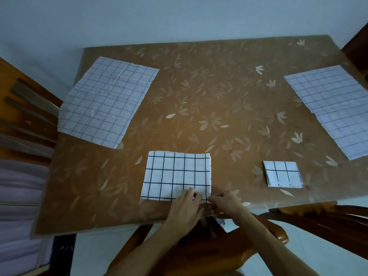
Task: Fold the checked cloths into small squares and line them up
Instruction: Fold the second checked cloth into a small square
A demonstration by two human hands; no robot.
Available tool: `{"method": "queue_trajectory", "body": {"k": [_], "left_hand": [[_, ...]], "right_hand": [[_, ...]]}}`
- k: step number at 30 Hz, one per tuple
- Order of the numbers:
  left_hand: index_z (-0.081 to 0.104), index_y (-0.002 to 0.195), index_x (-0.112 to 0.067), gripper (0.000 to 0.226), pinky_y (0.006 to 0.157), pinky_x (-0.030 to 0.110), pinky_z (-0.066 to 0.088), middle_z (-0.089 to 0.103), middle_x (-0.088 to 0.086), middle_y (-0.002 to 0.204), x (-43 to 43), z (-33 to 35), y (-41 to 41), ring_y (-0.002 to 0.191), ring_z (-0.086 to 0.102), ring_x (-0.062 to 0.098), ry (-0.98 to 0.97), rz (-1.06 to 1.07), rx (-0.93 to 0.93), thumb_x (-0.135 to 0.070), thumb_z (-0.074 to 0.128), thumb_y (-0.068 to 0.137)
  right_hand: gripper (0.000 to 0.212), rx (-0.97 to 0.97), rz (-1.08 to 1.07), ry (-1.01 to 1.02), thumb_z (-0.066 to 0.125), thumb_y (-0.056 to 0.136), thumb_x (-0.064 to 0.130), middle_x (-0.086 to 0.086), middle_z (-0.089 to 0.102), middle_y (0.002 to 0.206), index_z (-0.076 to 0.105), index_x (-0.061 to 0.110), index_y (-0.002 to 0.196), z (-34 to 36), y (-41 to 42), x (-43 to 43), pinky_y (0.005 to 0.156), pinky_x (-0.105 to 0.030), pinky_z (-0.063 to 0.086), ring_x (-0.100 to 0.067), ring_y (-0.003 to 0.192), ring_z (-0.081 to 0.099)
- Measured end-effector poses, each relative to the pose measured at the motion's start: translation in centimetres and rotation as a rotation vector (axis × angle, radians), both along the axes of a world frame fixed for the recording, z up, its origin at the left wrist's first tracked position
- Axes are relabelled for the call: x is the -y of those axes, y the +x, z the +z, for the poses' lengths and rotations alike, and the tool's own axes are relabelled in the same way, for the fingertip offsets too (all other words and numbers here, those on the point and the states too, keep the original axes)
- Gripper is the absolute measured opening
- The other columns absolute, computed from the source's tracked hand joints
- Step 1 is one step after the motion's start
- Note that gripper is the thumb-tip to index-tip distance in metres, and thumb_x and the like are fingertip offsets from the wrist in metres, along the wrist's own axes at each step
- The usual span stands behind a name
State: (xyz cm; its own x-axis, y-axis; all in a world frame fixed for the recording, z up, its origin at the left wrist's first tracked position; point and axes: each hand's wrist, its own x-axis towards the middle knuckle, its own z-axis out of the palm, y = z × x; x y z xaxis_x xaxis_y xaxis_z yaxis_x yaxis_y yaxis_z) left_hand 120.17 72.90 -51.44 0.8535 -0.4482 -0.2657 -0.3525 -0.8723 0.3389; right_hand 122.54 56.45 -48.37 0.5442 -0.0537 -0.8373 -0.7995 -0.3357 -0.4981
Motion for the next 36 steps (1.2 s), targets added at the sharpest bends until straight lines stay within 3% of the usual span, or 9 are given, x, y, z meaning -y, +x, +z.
{"method": "queue_trajectory", "body": {"k": [7, 11, 14, 18, 21, 24, 27, 31, 36], "left_hand": [[0.052, 0.123, -0.020, 0.030, 0.081, 0.029, 0.049, 0.051, 0.004, 0.124, 0.0, -1.0, -0.7, 0.110, 0.055, 0.020, -0.019, -0.022, 0.099, -0.030, 0.057, 0.096], [0.056, 0.100, -0.020, 0.048, 0.064, 0.030, 0.052, 0.060, 0.004, 0.095, 0.6, -1.7, -0.5, 0.081, 0.060, 0.020, 0.045, -0.085, 0.132, -0.033, 0.086, 0.065], [0.055, 0.095, -0.018, 0.060, 0.062, 0.032, 0.051, 0.059, 0.005, 0.088, 0.9, -1.3, -0.1, 0.078, 0.059, 0.022, 0.061, -0.113, 0.166, -0.015, 0.088, 0.046], [0.064, 0.102, -0.019, 0.043, 0.067, 0.029, 0.051, 0.060, 0.002, 0.101, 0.5, -1.4, 0.1, 0.090, 0.059, 0.020, -0.065, -0.127, 0.188, -0.007, 0.082, 0.065], [0.064, 0.104, -0.024, 0.018, 0.066, 0.020, 0.054, 0.061, -0.005, 0.103, -0.8, -0.7, -0.2, 0.091, 0.060, 0.011, -0.238, -0.126, 0.195, -0.022, 0.071, 0.088], [0.061, 0.108, -0.023, 0.012, 0.075, 0.019, 0.053, 0.061, -0.008, 0.108, -2.8, 0.8, -0.5, 0.098, 0.057, 0.006, -0.337, -0.159, 0.235, -0.027, 0.052, 0.101], [0.061, 0.106, -0.022, 0.013, 0.076, 0.020, 0.051, 0.060, -0.008, 0.106, -4.8, 1.9, -0.9, 0.097, 0.056, 0.005, -0.358, -0.113, 0.304, -0.031, 0.052, 0.103], [0.064, 0.110, -0.018, 0.030, 0.074, 0.019, 0.053, 0.063, -0.004, 0.106, -6.0, 2.4, -1.5, 0.096, 0.058, 0.007, -0.330, 0.027, 0.359, -0.041, 0.064, 0.090], [0.061, 0.088, -0.028, 0.012, 0.066, 0.018, 0.044, 0.056, -0.017, 0.082, -6.3, 2.5, -0.5, 0.077, 0.056, 0.003, -0.521, 0.353, 0.189, -0.036, 0.058, 0.095]], "right_hand": [[0.018, 0.006, 0.132, -0.029, 0.065, 0.091, 0.016, -0.005, 0.064, 0.060, 0.066, 0.001, 0.081, -0.2, -0.9, 1.0, 0.049, -0.021, 0.047, -0.010, 0.044, 0.057], [0.022, 0.057, 0.224, -0.021, 0.069, 0.090, 0.025, 0.000, 0.065, 0.058, 0.068, 0.006, 0.079, 0.0, -1.3, 1.3, 0.048, -0.017, 0.049, -0.007, 0.046, 0.059], [0.021, 0.078, 0.247, -0.075, 0.066, 0.091, 0.023, -0.003, 0.066, 0.063, 0.068, 0.005, 0.079, 0.0, -1.2, 1.6, 0.050, -0.018, 0.051, -0.010, 0.051, 0.062], [0.011, 0.300, 0.355, -0.333, 0.065, 0.086, 0.019, 0.000, 0.068, 0.090, 0.066, 0.016, 0.096, 0.1, -0.6, 2.3, 0.066, -0.022, 0.053, -0.015, 0.081, 0.065], [0.060, 0.629, 0.661, -0.527, 0.066, 0.075, 0.013, 0.000, 0.052, 0.129, 0.050, 0.025, 0.132, -0.3, -0.7, 2.5, 0.091, -0.031, 0.046, -0.022, 0.115, 0.051], [0.063, 0.983, 0.922, -0.679, 0.081, 0.057, 0.017, -0.012, 0.048, 0.143, 0.063, 0.026, 0.116, -0.9, -0.4, 1.7, 0.102, -0.046, 0.042, -0.035, 0.133, 0.044], [0.022, 1.128, 0.983, -0.692, 0.081, 0.064, 0.024, -0.001, 0.068, 0.121, 0.072, 0.030, 0.083, -1.2, 0.3, 0.5, 0.109, -0.040, 0.033, -0.025, 0.127, 0.054], [0.004, 1.120, 0.966, -0.724, 0.073, 0.071, 0.033, 0.008, 0.069, 0.069, 0.071, 0.029, 0.073, -0.7, 1.1, -1.5, 0.088, -0.029, 0.031, -0.015, 0.081, 0.067], [0.015, 1.138, 0.995, -0.667, 0.062, 0.080, 0.037, 0.007, 0.068, 0.070, 0.069, 0.026, 0.075, 1.0, 1.5, -2.3, 0.083, -0.028, 0.035, -0.016, 0.074, 0.063]]}}
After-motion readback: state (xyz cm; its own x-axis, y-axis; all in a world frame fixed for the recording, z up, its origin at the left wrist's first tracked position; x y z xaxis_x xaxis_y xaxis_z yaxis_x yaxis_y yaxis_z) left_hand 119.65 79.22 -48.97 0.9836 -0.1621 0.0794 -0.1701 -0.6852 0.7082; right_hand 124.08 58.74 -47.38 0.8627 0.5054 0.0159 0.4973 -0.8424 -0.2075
